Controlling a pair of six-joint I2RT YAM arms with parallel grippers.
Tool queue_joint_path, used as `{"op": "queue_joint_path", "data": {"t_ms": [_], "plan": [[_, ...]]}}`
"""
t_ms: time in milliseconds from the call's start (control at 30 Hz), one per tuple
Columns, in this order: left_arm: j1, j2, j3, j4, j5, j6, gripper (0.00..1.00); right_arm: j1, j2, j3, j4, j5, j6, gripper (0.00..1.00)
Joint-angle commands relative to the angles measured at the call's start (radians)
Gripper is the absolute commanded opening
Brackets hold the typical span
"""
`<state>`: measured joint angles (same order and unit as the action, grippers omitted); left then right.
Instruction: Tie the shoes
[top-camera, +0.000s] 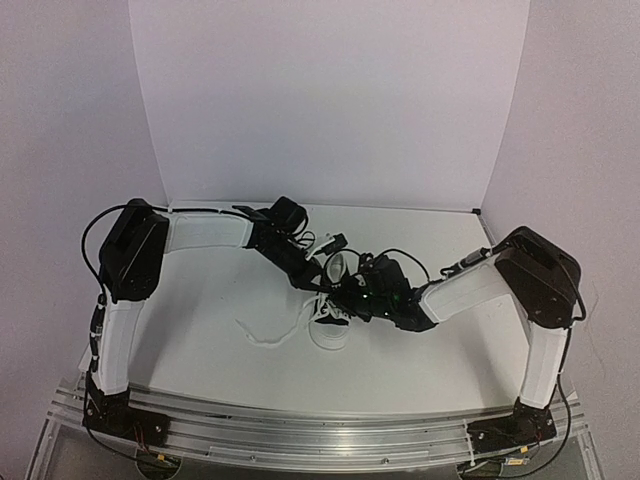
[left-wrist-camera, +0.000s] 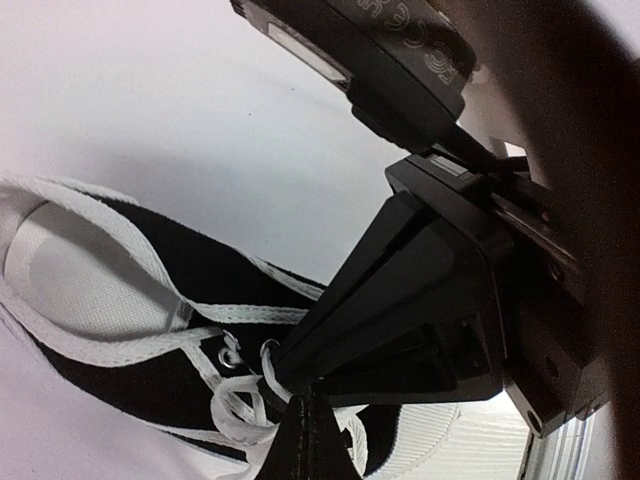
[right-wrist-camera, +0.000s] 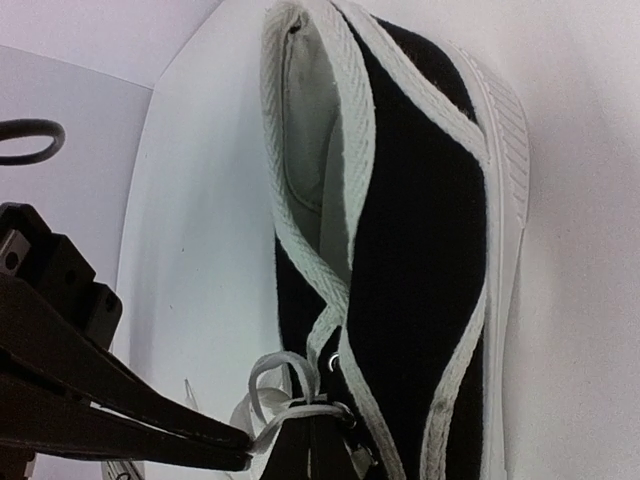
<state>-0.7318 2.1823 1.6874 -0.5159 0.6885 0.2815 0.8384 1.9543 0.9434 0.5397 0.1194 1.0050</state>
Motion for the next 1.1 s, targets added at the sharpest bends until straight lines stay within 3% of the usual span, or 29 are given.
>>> {"op": "queue_joint_path", "data": {"t_ms": [0, 233, 367, 467, 500, 633, 1067], "plan": [[0.007, 0.017, 0.017, -0.029, 0.113, -0.035, 0.0, -0.017, 0.048, -0.026, 0.076, 0.106, 0.012, 0.0], [0.032, 0.015, 0.154, -0.169, 0.181, 0.108, 0.46, -0.018, 0.083, -0.038, 0.103, 0.088, -0.011, 0.0], [0.061, -0.012, 0.205, -0.289, 0.275, 0.275, 0.57, -0.018, 0.091, -0.035, 0.125, 0.074, -0.029, 0.0], [0.106, -0.018, 0.217, -0.286, 0.328, 0.323, 0.54, -0.017, 0.091, -0.027, 0.129, 0.074, -0.041, 0.0], [0.12, -0.014, 0.207, -0.254, 0.31, 0.305, 0.49, -0.018, 0.09, -0.023, 0.129, 0.075, -0.046, 0.0], [0.133, 0.0, 0.088, -0.015, 0.099, 0.264, 0.37, -0.017, 0.092, -0.01, 0.129, 0.075, -0.048, 0.0], [0.097, 0.104, 0.102, 0.029, 0.057, 0.386, 0.38, -0.017, 0.1, 0.06, 0.129, 0.058, -0.141, 0.0]]}}
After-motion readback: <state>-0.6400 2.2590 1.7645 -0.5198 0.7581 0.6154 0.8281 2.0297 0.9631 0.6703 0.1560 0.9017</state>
